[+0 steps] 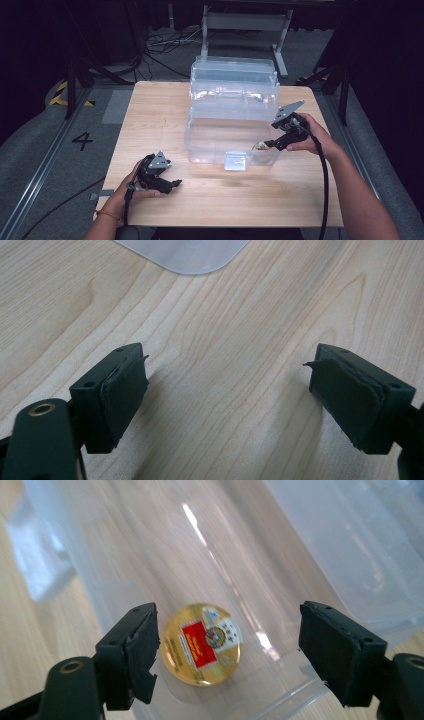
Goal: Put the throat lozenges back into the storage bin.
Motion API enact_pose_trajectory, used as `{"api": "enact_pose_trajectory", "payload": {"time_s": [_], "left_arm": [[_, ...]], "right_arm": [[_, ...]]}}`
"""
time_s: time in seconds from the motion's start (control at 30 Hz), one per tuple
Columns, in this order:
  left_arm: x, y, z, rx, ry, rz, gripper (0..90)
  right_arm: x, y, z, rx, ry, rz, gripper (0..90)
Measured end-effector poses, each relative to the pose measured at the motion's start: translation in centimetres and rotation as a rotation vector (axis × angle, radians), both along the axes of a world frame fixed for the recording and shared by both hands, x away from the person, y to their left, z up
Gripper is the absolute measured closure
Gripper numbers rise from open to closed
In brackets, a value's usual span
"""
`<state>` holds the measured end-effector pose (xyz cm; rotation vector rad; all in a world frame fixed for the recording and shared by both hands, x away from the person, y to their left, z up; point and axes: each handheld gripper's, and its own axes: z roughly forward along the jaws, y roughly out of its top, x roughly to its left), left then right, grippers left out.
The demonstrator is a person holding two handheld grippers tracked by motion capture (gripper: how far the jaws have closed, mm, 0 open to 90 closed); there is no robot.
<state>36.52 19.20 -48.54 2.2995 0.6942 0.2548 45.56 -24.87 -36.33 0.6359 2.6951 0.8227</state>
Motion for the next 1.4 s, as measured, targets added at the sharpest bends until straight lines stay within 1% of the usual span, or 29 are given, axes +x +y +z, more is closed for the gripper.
{"api": "enact_pose_trajectory", "payload": {"time_s": [0.07, 0.17, 0.23, 0.33, 0.37, 0.47, 0.5, 0.53, 0.57, 0.6, 0.63, 0.67, 0.73, 0.77, 0.8, 0.83, 0.87, 0.97, 1.0, 1.07, 1.1, 1.17, 1.2, 1.23, 1.27, 1.3, 1.33, 1.4], "left_arm": [[0.0, 0.0, 0.0, -0.001, 0.0, 0.004, 15.9], [0.0, -0.1, 0.1, 0.005, 0.004, 0.012, 15.9], [0.0, -0.2, 0.1, 0.013, 0.009, 0.02, 15.9], [0.1, -0.3, 0.3, 0.021, 0.014, 0.046, 17.4], [0.1, -0.3, 0.3, 0.022, 0.015, 0.053, 17.6], [0.1, -0.3, 0.3, 0.025, 0.017, 0.064, 18.7], [0.1, -0.4, 0.4, 0.029, 0.02, 0.074, 18.7], [0.2, -0.4, 0.5, 0.041, 0.015, 0.086, 18.6], [0.2, -0.4, 0.6, 0.041, 0.009, 0.093, 19.4], [0.2, -0.4, 0.8, 0.029, 0.01, 0.099, 21.0], [0.2, -0.4, 0.9, 0.024, 0.009, 0.103, 20.4], [0.2, -0.5, 1.1, 0.03, 0.0, 0.1, 19.3], [0.1, -0.5, 1.5, 0.024, -0.015, 0.105, 19.5], [0.1, -0.5, 1.8, 0.018, -0.033, 0.114, 19.2], [0.1, -0.4, 2.1, 0.008, -0.039, 0.121, 19.5], [0.1, -0.4, 2.3, 0.0, -0.043, 0.127, 19.5], [0.1, -0.4, 2.6, 0.001, -0.058, 0.131, 19.3], [0.1, -0.5, 3.9, -0.02, -0.098, 0.144, 19.8], [0.1, -0.5, 3.9, -0.02, -0.098, 0.144, 19.9], [0.2, -0.7, 4.9, -0.03, -0.113, 0.137, 20.0], [0.3, -0.8, 5.3, -0.027, -0.122, 0.132, 20.2], [0.4, -1.2, 6.3, -0.019, -0.143, 0.131, 20.7], [0.4, -1.5, 6.9, -0.011, -0.155, 0.133, 21.7], [0.5, -1.6, 7.3, -0.008, -0.162, 0.131, 22.1], [0.5, -1.6, 7.9, -0.012, -0.173, 0.125, 22.1], [0.6, -1.8, 8.4, -0.011, -0.175, 0.12, 22.3], [0.7, -2.0, 9.0, -0.012, -0.181, 0.119, 22.1], [0.9, -2.4, 9.8, -0.019, -0.195, 0.1, 22.2]], "right_arm": [[-0.2, -0.5, 0.5, 0.048, -0.012, -0.007, 24.7], [-0.4, -1.1, 1.1, 0.086, -0.045, -0.019, 26.5], [-0.5, -1.4, 1.3, 0.093, -0.069, -0.023, 27.6], [-0.5, -1.7, 1.6, 0.099, -0.103, -0.034, 29.8], [-0.5, -1.8, 1.8, 0.11, -0.118, -0.042, 30.3], [-0.5, -2.0, 1.9, 0.12, -0.131, -0.051, 30.4], [-0.5, -2.0, 2.0, 0.124, -0.141, -0.056, 30.7], [-0.5, -2.1, 2.2, 0.136, -0.144, -0.062, 31.1], [-0.4, -2.2, 2.3, 0.142, -0.15, -0.068, 31.2], [-0.4, -2.2, 2.5, 0.144, -0.162, -0.068, 31.3], [-0.4, -2.2, 2.7, 0.15, -0.17, -0.073, 31.4], [-0.3, -2.3, 2.8, 0.158, -0.175, -0.081, 31.7], [-0.2, -2.4, 3.2, 0.172, -0.181, -0.085, 31.9], [-0.2, -2.4, 3.3, 0.178, -0.188, -0.091, 32.6], [-0.1, -2.5, 3.5, 0.179, -0.198, -0.098, 32.8], [0.0, -2.5, 3.6, 0.184, -0.198, -0.098, 32.7], [0.1, -2.5, 3.7, 0.186, -0.202, -0.1, 32.9], [0.6, -2.6, 4.1, 0.188, -0.212, -0.115, 33.1], [0.6, -2.6, 4.1, 0.188, -0.212, -0.115, 33.1], [1.0, -2.5, 4.5, 0.184, -0.224, -0.125, 33.5], [1.2, -2.6, 4.7, 0.195, -0.216, -0.124, 33.5], [1.5, -2.6, 5.0, 0.193, -0.227, -0.137, 33.6], [1.7, -2.5, 5.1, 0.196, -0.225, -0.134, 33.6], [1.9, -2.5, 5.4, 0.191, -0.234, -0.137, 33.5], [2.0, -2.4, 5.5, 0.187, -0.236, -0.138, 33.3], [2.3, -2.3, 5.9, 0.177, -0.237, -0.138, 33.3], [2.5, -2.2, 6.2, 0.172, -0.247, -0.141, 33.2], [2.9, -2.0, 6.8, 0.18, -0.256, -0.147, 33.2]]}}
